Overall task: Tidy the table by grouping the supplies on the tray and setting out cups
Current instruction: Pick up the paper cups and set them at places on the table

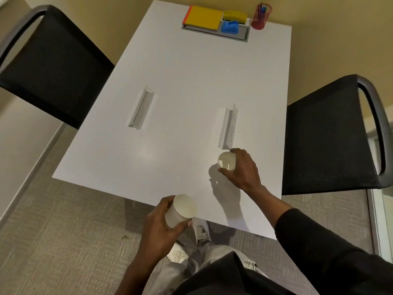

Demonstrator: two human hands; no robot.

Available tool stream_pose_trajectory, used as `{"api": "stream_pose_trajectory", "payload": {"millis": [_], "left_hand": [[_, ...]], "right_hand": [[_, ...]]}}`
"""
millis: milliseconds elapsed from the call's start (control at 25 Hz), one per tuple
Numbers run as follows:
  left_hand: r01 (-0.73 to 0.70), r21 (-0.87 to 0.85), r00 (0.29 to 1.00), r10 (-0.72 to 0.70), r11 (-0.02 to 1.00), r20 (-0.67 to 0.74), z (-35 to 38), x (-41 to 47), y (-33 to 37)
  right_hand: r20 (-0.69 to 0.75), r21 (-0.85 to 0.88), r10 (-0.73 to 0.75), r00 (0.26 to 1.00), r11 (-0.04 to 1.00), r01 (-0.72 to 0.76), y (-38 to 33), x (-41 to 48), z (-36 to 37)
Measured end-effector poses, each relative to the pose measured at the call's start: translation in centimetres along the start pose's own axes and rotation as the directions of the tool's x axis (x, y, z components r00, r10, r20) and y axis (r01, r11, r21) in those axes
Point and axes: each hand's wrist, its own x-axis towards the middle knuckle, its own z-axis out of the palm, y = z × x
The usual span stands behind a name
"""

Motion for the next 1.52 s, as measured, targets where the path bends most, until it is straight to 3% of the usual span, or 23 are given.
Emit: {"api": "stream_pose_trajectory", "payload": {"millis": [880, 1080, 1280, 1400, 1520], "left_hand": [[0.062, -0.008, 0.998, -0.062, 0.998, 0.016, 1.9, 3.3, 1.8], [0.092, -0.011, 0.996, -0.092, 0.996, -0.015, 1.3, 3.8, 2.1], [0.131, -0.048, 0.985, -0.136, 0.990, -0.105, -1.0, 4.7, 2.1], [0.128, -0.063, 0.978, -0.137, 0.990, -0.159, -2.8, 5.0, 1.9], [0.135, -0.081, 0.967, -0.149, 0.987, -0.206, -4.6, 5.1, 1.5]], "right_hand": [[0.047, -0.060, -0.006, 0.999, 0.998, 0.009, 0.8, 3.7, 1.9], [-0.106, -0.135, -0.059, 0.993, 0.990, 0.044, -0.3, 2.0, -0.1], [-0.036, 0.175, -0.245, 0.969, 0.953, 0.248, -4.7, -0.9, -1.3], [0.111, 0.408, -0.312, 0.944, 0.880, 0.243, -9.1, -2.2, -0.8], [0.253, 0.491, -0.399, 0.881, 0.838, 0.239, -13.3, -2.5, 0.6]]}}
